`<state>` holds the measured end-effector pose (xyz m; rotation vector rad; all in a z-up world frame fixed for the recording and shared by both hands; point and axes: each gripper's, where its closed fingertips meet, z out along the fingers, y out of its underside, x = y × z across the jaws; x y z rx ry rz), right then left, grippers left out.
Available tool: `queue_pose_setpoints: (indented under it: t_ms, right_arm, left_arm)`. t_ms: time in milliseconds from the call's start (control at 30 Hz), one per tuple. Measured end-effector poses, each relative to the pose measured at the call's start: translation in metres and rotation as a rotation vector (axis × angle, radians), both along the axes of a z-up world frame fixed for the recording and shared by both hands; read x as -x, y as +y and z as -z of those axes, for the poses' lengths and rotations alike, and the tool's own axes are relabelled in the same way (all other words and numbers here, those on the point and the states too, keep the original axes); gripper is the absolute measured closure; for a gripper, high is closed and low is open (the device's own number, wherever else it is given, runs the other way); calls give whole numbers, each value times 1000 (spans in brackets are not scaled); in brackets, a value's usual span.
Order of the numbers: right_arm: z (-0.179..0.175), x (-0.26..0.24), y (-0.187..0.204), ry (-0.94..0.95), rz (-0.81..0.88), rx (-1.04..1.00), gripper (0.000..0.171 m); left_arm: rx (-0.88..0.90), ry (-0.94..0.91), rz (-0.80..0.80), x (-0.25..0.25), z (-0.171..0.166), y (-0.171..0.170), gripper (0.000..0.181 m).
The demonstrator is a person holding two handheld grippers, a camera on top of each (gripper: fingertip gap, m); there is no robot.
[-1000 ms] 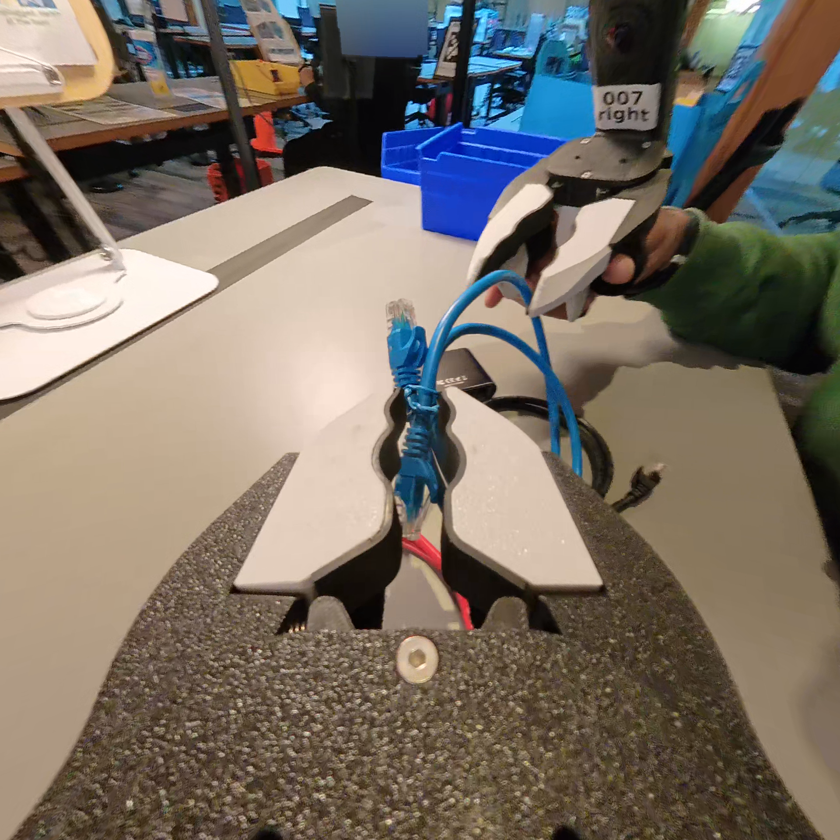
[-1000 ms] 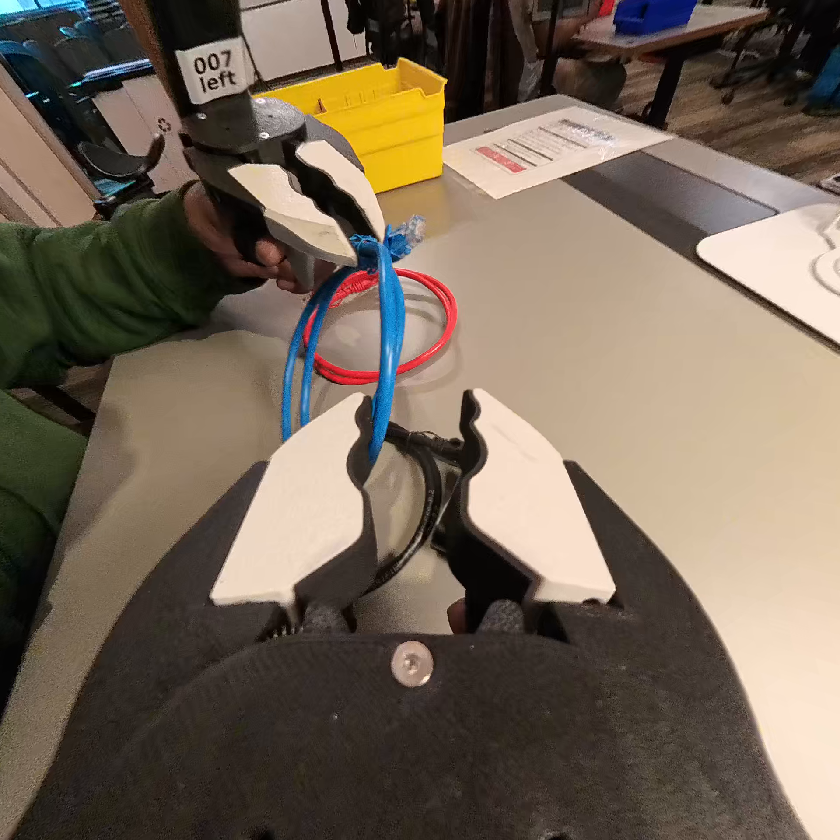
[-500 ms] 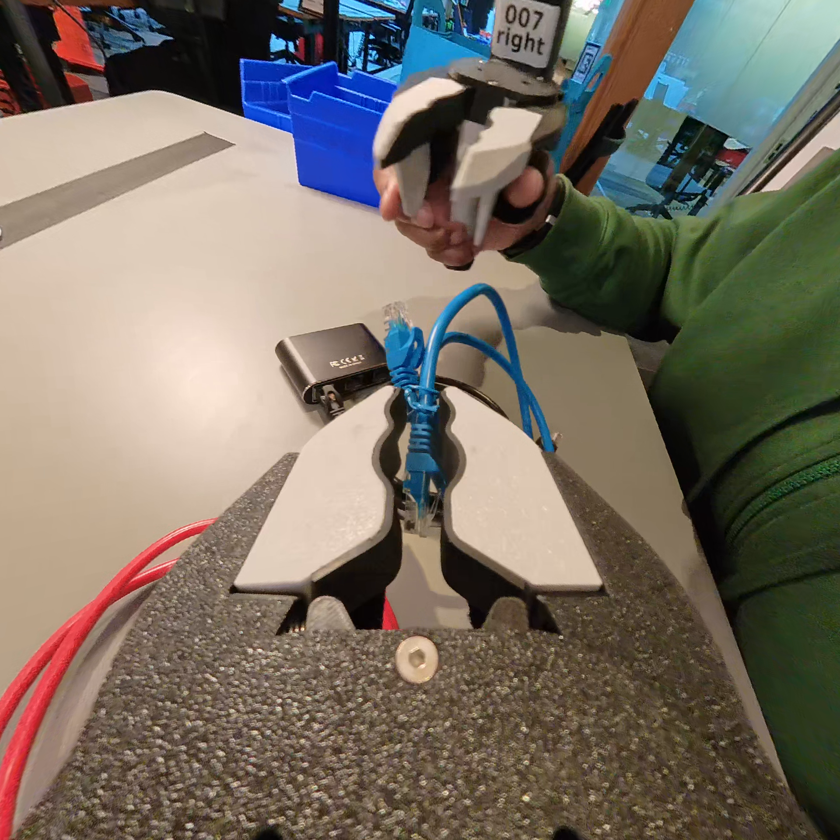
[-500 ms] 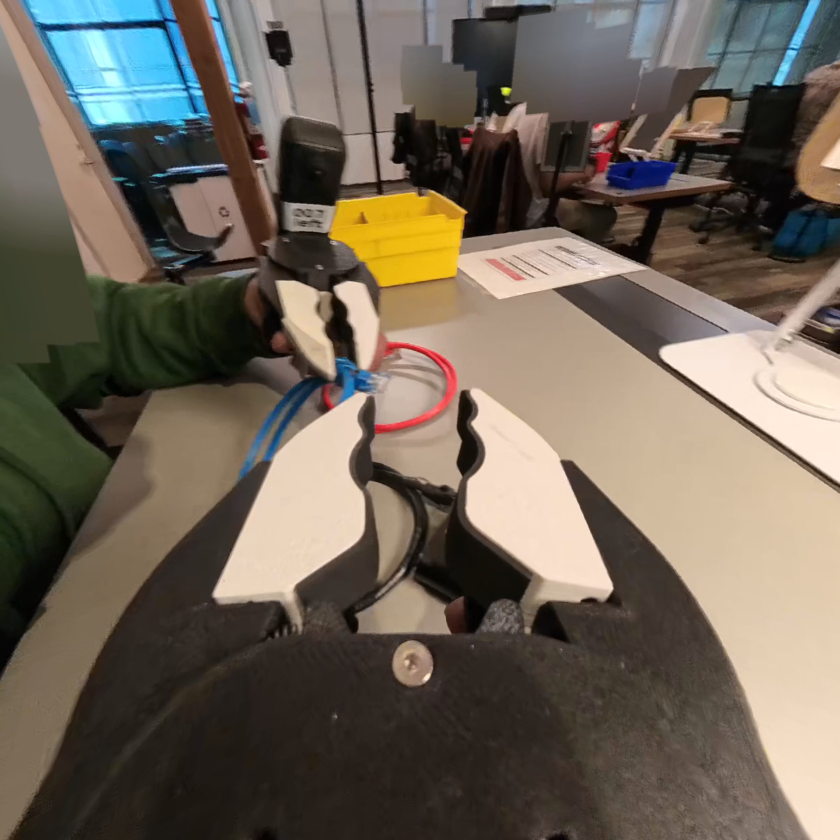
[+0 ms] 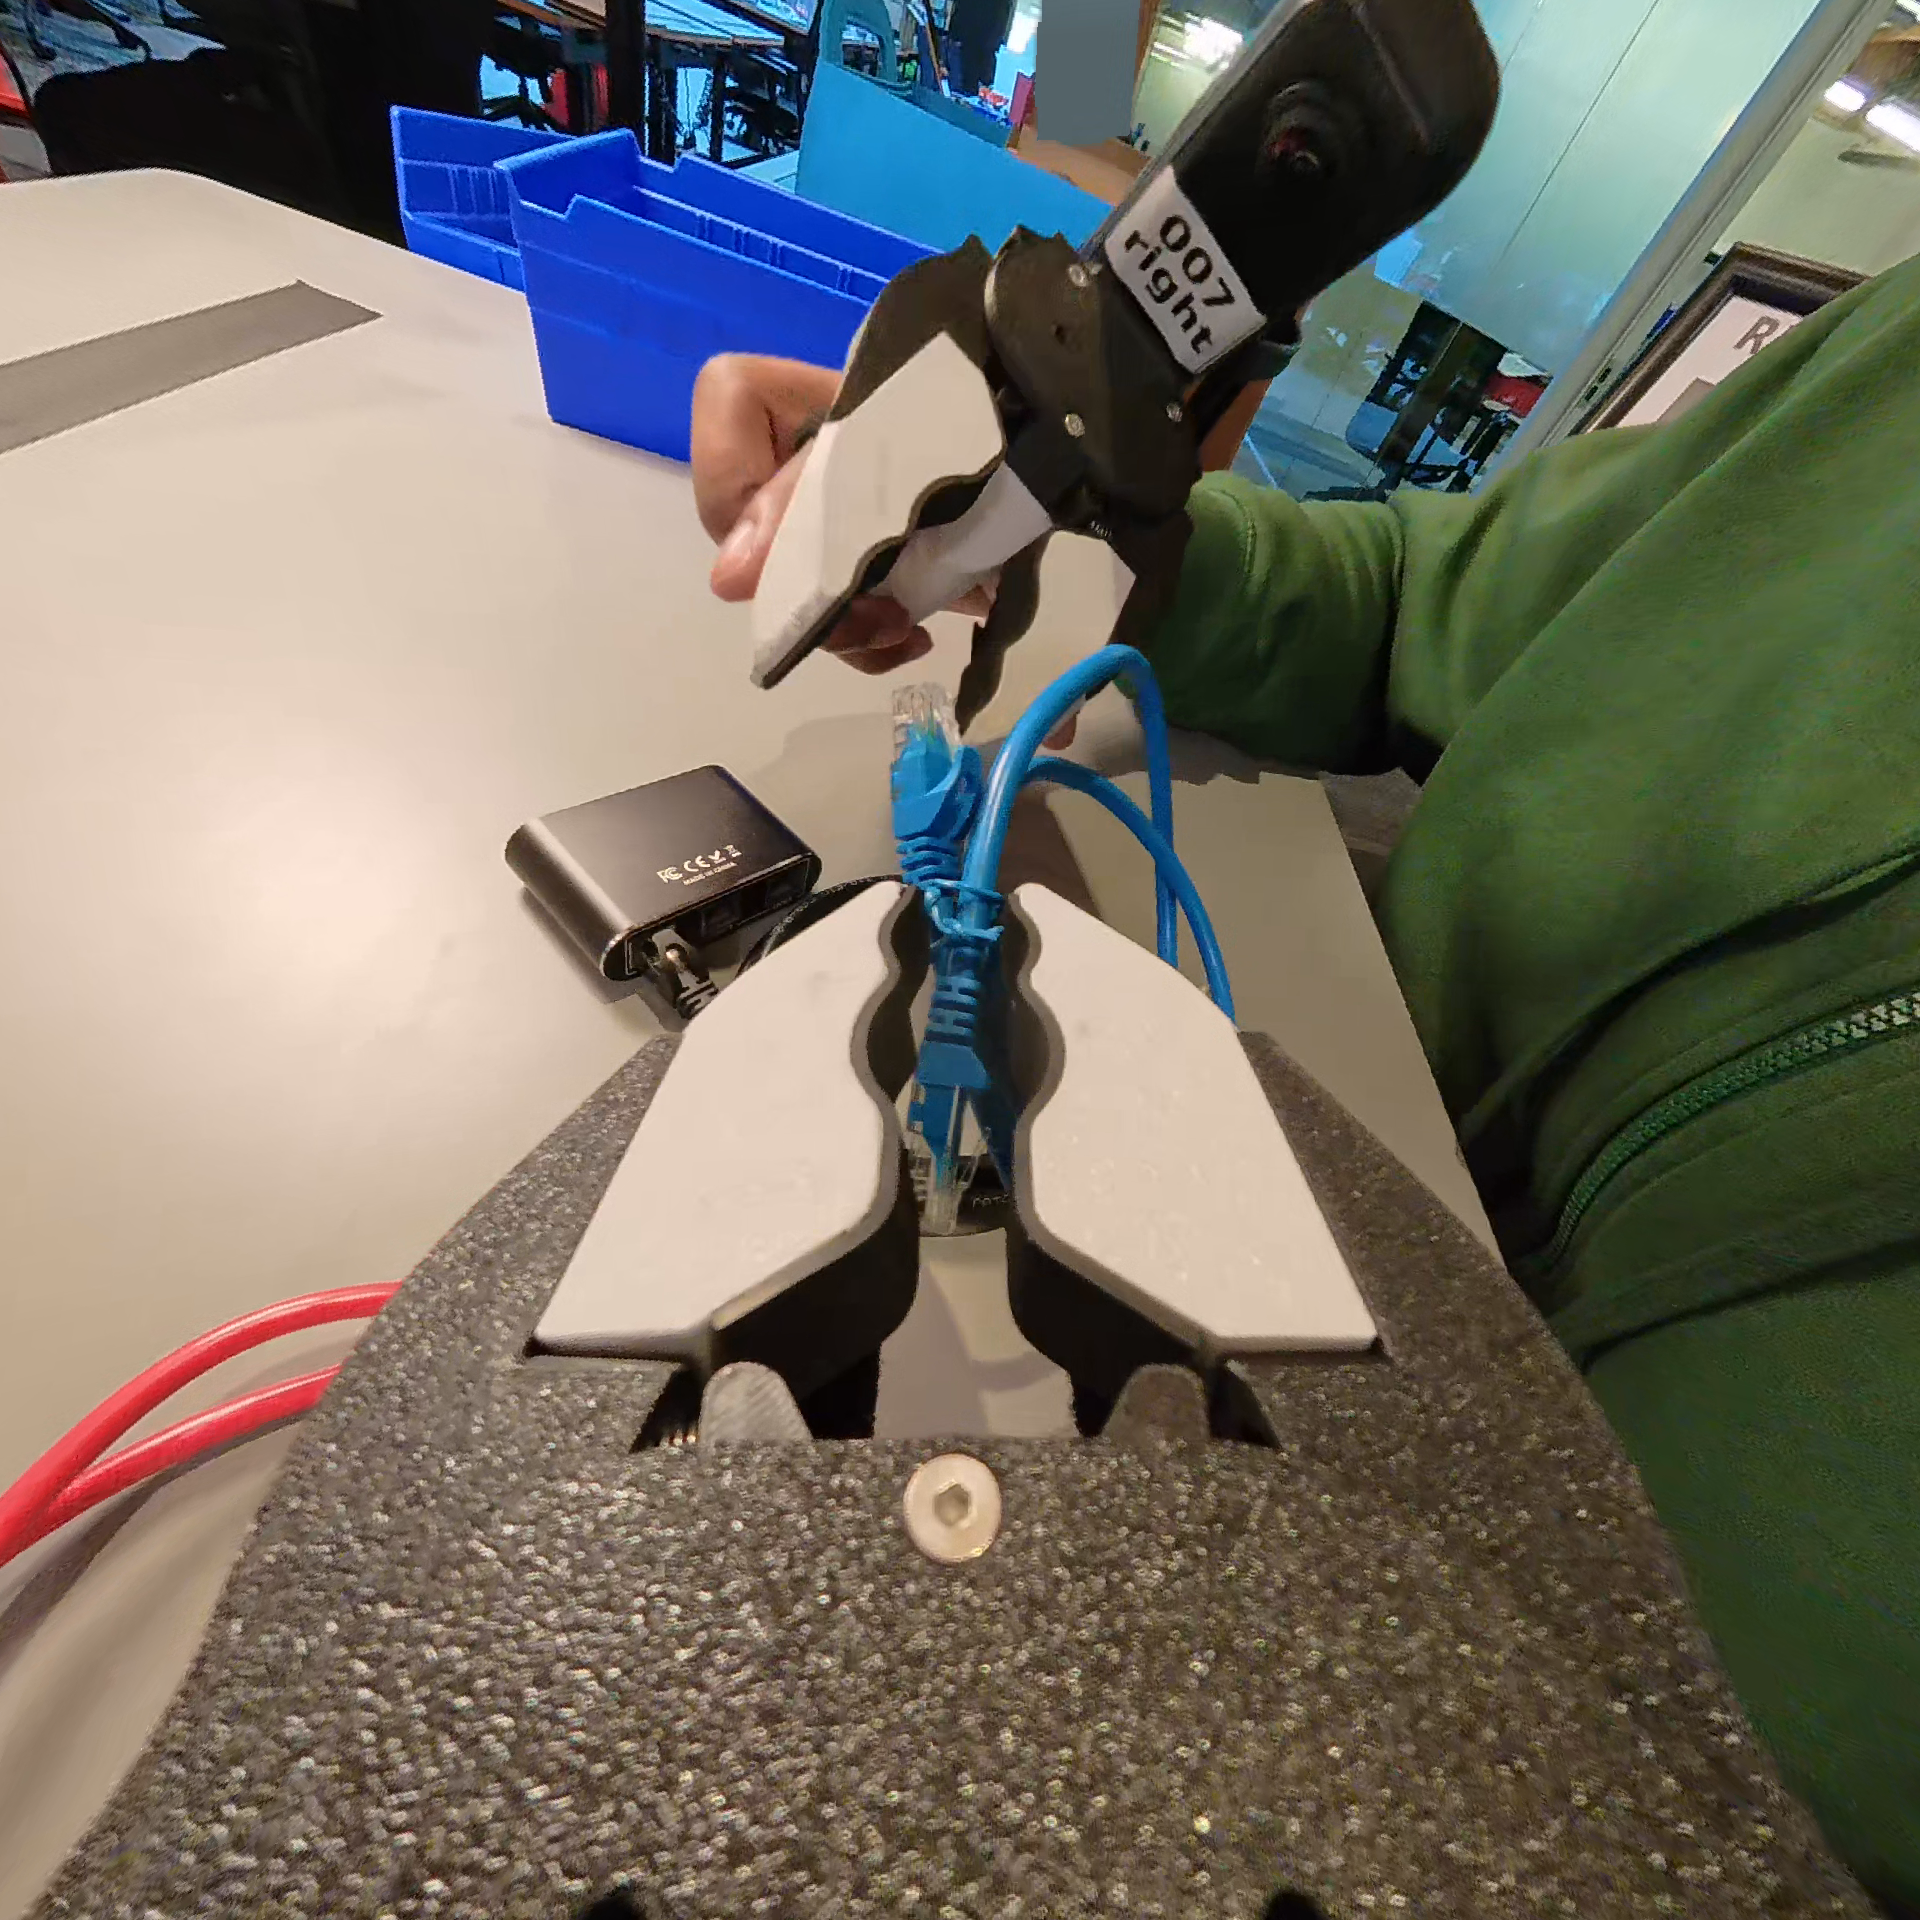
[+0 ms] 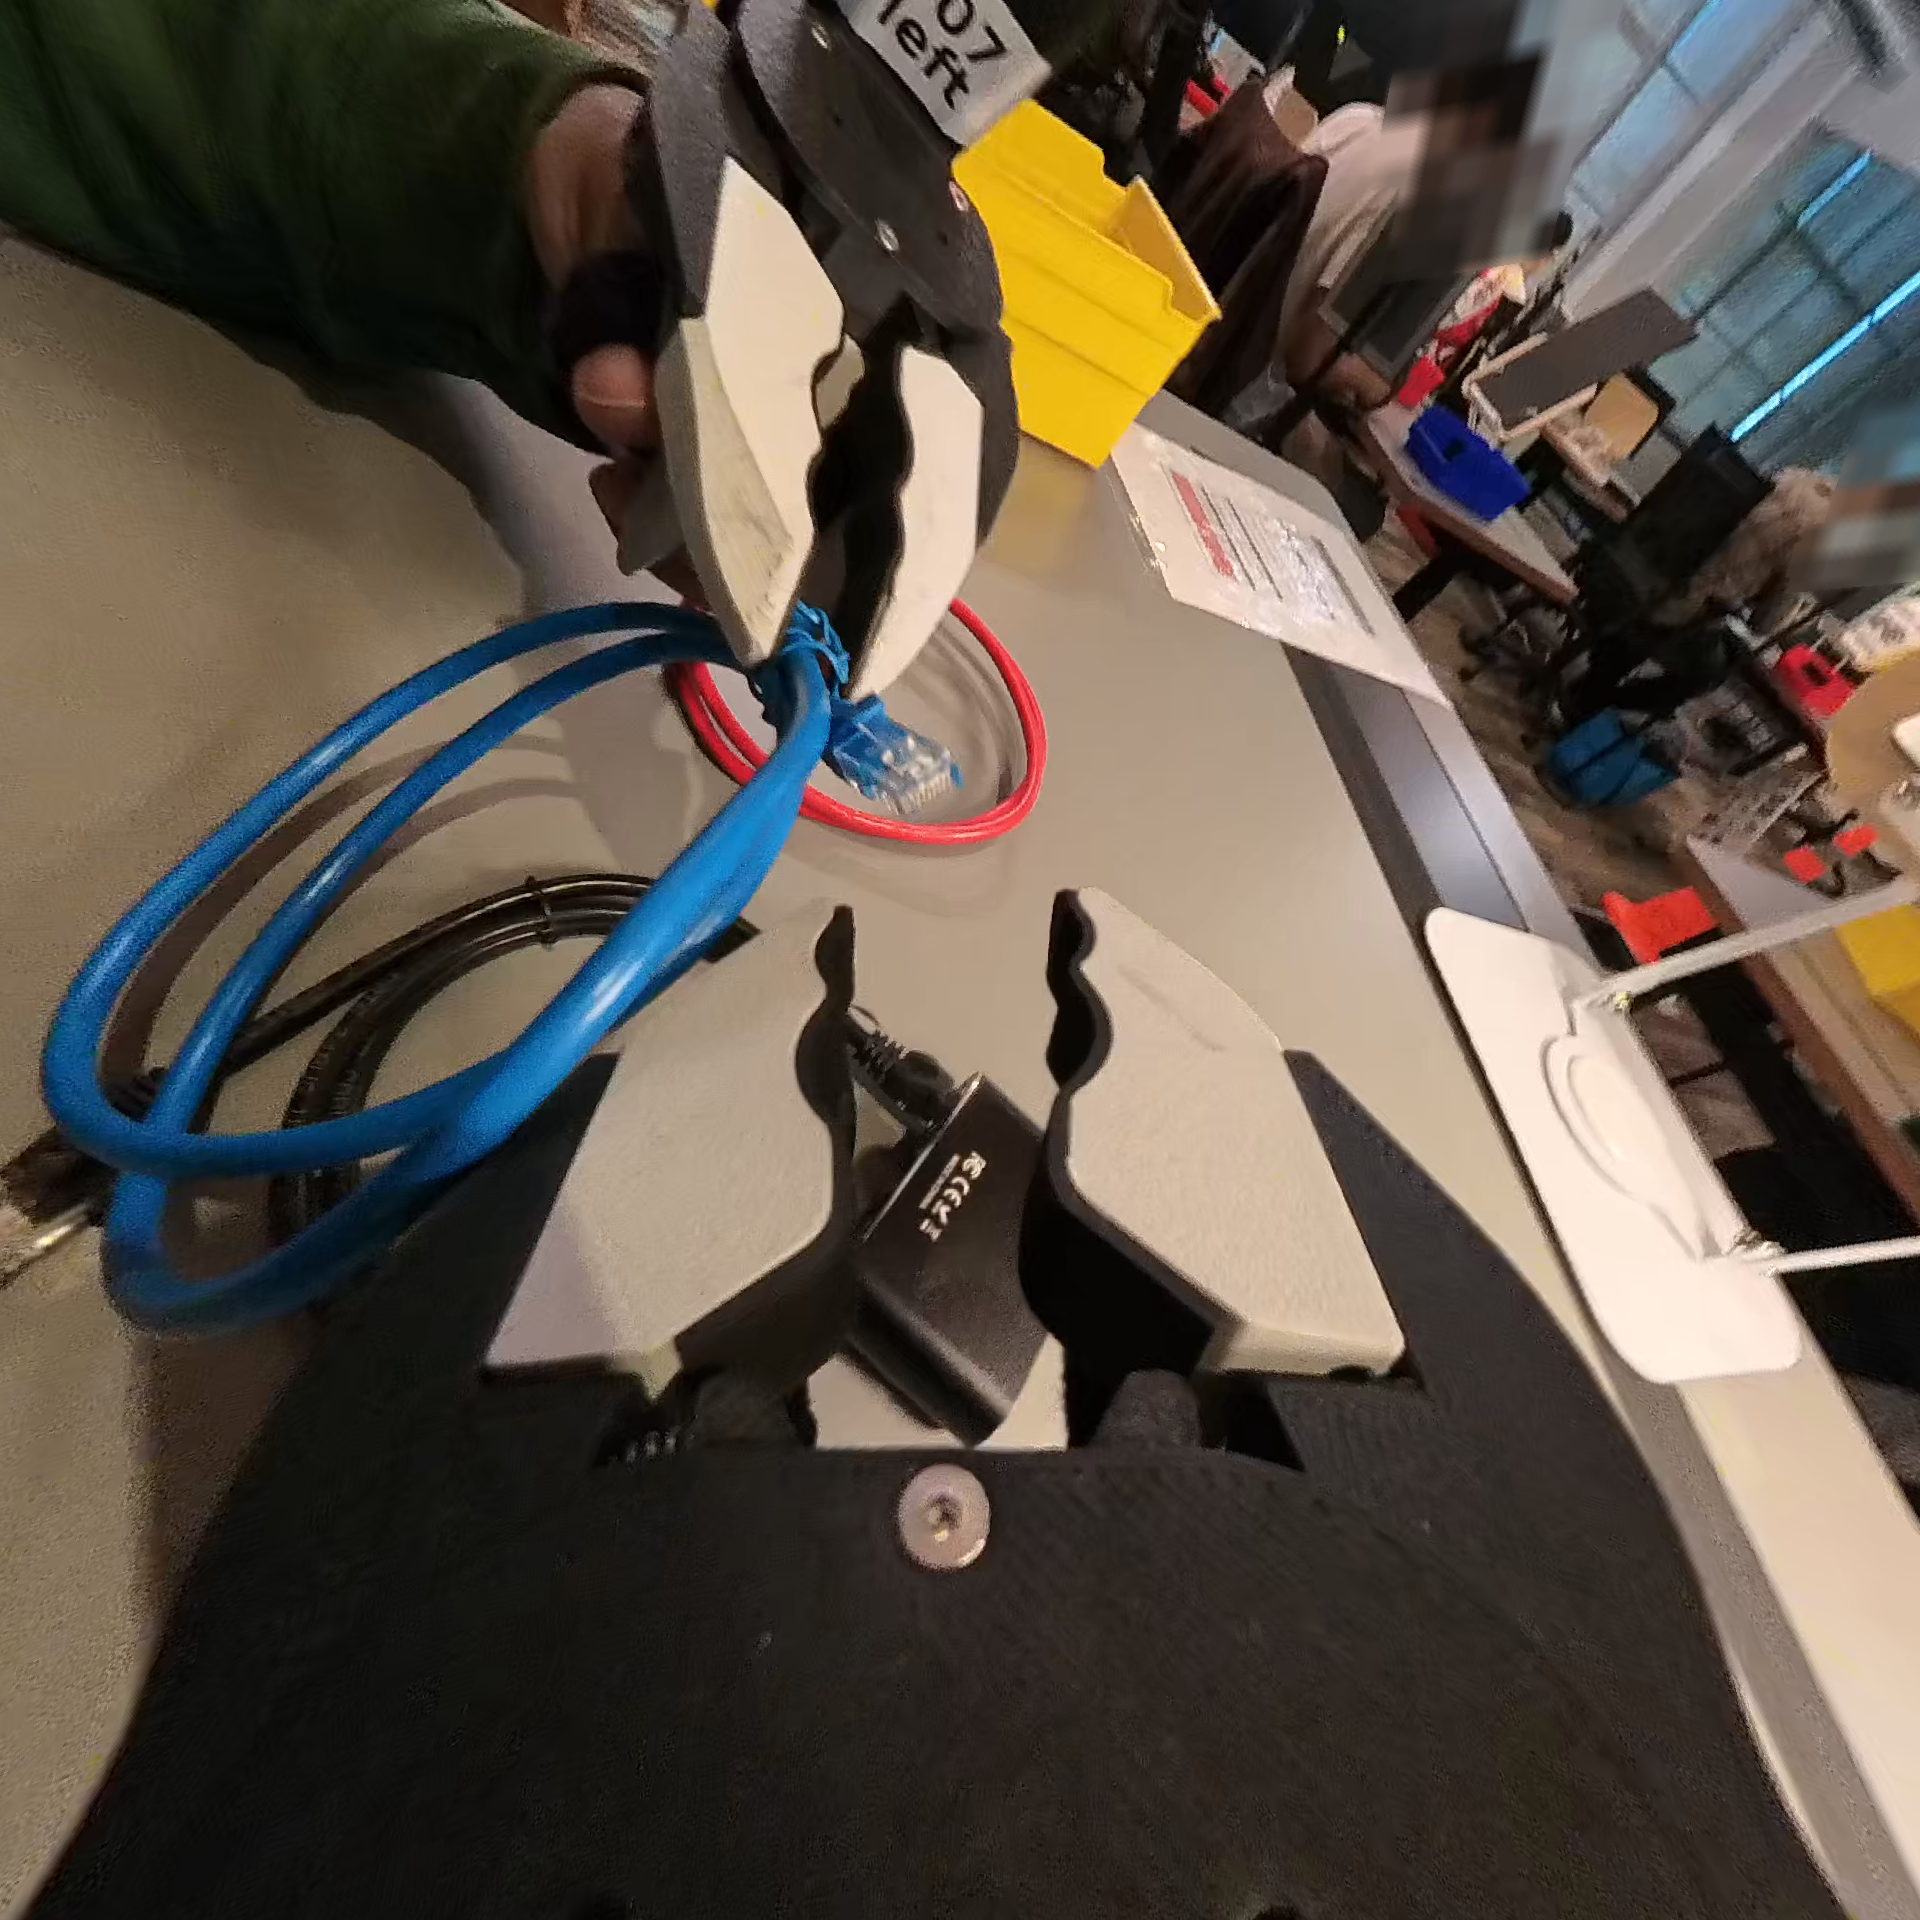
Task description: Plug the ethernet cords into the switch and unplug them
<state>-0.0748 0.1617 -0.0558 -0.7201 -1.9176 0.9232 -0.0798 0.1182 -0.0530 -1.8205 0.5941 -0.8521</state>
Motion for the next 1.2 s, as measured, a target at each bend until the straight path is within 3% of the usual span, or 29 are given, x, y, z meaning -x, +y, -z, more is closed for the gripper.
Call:
queue_pose_setpoints:
  t_ms: [367, 533, 733, 1067, 1200]
  right_arm:
    - [-5, -3, -21, 53, -159, -148, 141]
    - [2, -7, -27, 25, -182, -174, 152]
    - [6, -9, -19, -1, -150, -151, 156]
    - [10, -11, -10, -5, -107, -101, 159]
    - [13, -9, -9, -10, -91, -109, 159]
  left_arm:
    - [-32, 133, 7, -12, 9, 3, 167]
    - [-72, 206, 3, -13, 14, 3, 166]
    - [-137, 370, -43, -2, 21, 7, 167]
    - [-170, 483, -95, 13, 27, 12, 165]
    - [-247, 547, -102, 9, 24, 14, 152]
